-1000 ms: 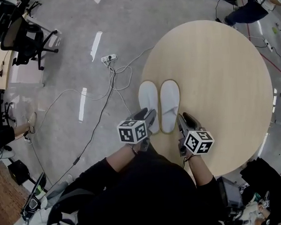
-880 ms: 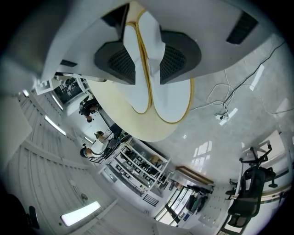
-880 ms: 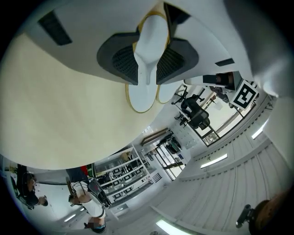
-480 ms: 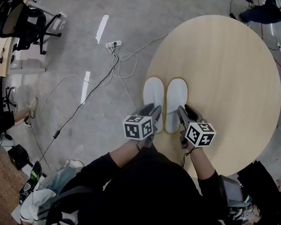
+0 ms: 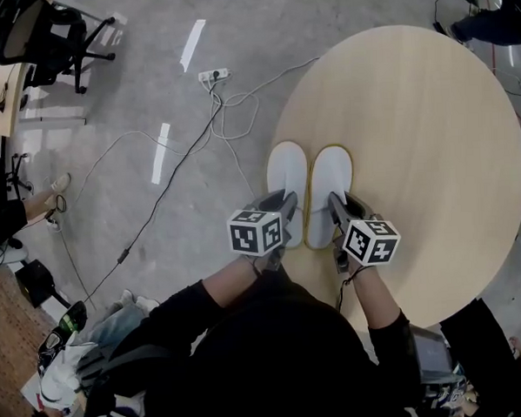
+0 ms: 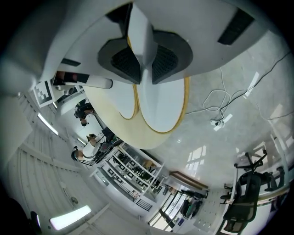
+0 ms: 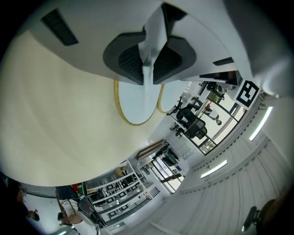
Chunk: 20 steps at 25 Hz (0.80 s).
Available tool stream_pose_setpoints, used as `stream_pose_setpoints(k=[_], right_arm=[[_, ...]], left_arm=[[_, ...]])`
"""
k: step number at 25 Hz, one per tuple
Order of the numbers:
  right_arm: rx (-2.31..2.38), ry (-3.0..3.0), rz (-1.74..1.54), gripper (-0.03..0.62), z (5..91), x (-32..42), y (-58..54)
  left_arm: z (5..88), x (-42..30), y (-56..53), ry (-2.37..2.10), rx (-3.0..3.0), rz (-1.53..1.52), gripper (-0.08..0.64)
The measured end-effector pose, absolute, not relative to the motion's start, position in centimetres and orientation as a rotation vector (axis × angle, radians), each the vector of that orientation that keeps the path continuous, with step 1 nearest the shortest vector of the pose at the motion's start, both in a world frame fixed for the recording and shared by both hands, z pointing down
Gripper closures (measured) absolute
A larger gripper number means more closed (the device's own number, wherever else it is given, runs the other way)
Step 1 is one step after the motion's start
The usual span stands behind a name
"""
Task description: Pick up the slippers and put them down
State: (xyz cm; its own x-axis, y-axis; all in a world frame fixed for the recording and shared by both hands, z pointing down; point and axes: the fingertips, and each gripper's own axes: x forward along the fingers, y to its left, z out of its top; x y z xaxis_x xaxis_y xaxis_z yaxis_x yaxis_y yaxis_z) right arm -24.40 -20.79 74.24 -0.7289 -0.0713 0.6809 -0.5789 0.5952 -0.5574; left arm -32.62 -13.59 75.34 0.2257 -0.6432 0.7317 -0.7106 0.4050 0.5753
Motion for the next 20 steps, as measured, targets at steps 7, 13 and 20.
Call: stream_pose_setpoints(k=[7,13,20], right_arm=[[0.524,-2.203,1.088,0.554,74.2,-24.2,-20.3],[0.562,-2.239,1.094,0.554,72.0,-23.6,-19.4],[0.683,-2.285,1.168,0.554,68.5,-19.8,-17.9]], left_arm=[[75.6,-32.5,-13.4,-1.439,1.315,0.090,0.522],[73.5,-32.2,-13.6,-1.456,1.365,0.067,0.528],[70.0,-30.4,-12.5,-1.450,1.398,-0.027,0.528]])
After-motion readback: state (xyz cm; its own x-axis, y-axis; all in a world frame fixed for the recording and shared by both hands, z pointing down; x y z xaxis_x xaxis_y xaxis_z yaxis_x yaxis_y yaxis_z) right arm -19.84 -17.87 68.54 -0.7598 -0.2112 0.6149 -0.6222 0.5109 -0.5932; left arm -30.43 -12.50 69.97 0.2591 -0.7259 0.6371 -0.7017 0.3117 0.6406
